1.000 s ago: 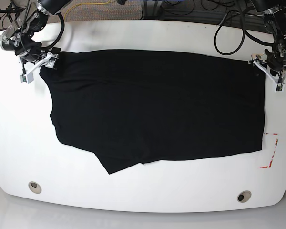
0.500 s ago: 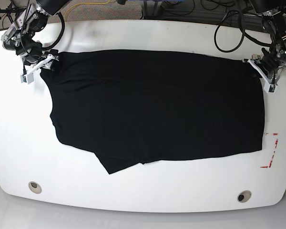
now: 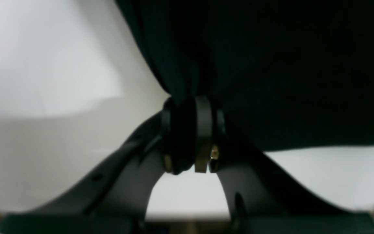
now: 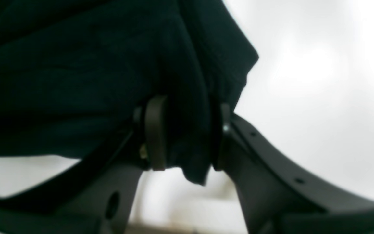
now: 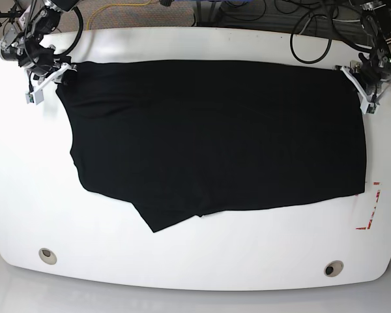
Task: Fold the T-shirt properly
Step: 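Pull the shirt's edges taut with both grippers, spreading it flat, then move the right gripper along the shirt's side edge and grasp it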
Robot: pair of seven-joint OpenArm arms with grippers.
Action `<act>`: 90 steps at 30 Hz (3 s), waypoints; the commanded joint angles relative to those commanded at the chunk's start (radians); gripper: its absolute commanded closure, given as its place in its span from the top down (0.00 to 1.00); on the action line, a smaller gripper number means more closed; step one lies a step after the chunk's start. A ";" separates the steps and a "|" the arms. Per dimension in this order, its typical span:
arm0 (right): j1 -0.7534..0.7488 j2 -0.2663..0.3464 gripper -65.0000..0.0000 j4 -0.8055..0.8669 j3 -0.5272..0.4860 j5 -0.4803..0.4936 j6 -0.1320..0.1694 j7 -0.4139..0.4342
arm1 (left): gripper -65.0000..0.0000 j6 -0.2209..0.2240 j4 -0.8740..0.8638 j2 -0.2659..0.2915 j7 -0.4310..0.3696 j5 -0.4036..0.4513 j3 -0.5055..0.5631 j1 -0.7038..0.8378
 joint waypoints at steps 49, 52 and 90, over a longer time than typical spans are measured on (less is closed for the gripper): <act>0.068 -0.055 0.79 0.299 -0.400 -0.098 0.000 -0.012 | 0.62 0.002 0.120 -0.040 0.048 0.000 0.031 -0.048; 0.066 -0.054 0.79 0.298 -0.404 -0.120 0.000 -0.009 | 0.62 0.002 0.118 -0.040 0.048 0.000 0.031 -0.048; -0.014 -0.054 0.00 0.305 -0.405 -0.135 0.000 0.054 | 0.62 0.002 0.063 -0.041 0.048 0.002 0.031 -0.051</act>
